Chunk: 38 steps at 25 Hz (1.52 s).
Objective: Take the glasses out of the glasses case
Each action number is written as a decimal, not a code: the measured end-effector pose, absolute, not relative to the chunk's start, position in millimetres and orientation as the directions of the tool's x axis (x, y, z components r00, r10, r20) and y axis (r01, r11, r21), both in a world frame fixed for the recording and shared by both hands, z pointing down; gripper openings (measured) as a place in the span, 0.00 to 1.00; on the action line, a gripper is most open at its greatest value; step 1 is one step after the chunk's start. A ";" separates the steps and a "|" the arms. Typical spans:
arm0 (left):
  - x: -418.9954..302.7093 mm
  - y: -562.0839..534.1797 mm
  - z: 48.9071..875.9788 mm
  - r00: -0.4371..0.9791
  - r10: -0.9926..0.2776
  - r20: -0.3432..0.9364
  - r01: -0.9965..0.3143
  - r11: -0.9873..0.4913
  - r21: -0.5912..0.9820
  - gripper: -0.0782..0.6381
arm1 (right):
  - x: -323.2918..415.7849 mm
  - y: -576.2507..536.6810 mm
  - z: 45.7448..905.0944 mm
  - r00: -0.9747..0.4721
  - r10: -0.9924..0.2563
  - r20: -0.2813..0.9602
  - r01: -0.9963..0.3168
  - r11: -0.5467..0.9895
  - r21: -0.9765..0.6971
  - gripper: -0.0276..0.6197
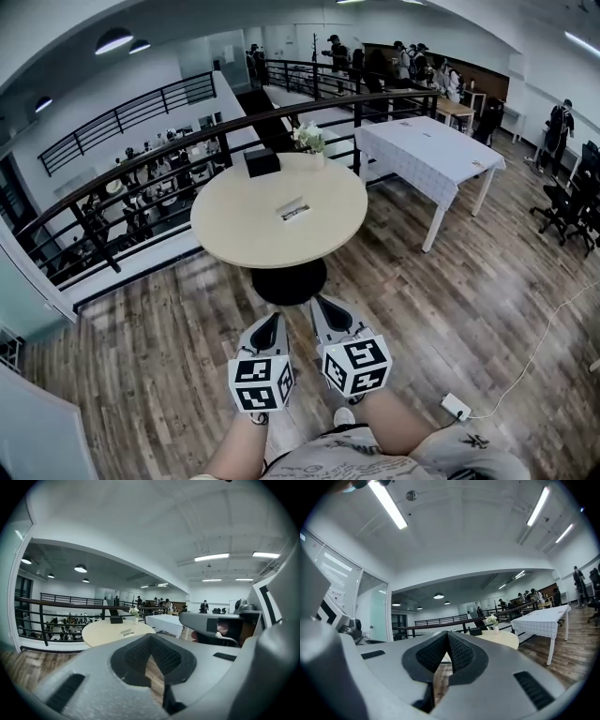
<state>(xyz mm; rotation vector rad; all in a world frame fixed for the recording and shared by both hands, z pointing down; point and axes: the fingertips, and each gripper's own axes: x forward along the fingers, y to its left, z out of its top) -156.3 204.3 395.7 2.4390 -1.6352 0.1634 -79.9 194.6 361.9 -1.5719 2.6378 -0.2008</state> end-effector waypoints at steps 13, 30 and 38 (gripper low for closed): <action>-71.1 99.5 392.6 0.364 -0.906 0.216 -0.932 -0.354 0.082 0.12 | -4.7 96.5 367.5 -0.521 -0.853 0.032 -0.846 0.511 -0.153 0.06; -35.3 42.6 417.4 0.364 -0.898 0.250 -0.932 -0.349 0.102 0.12 | 31.8 40.9 392.6 -0.535 -0.843 0.060 -0.836 0.517 -0.185 0.06; -31.9 -1.6 424.5 0.382 -0.890 0.248 -0.924 -0.365 0.112 0.12 | 30.0 0.5 394.8 -0.537 -0.841 0.065 -0.837 0.522 -0.162 0.06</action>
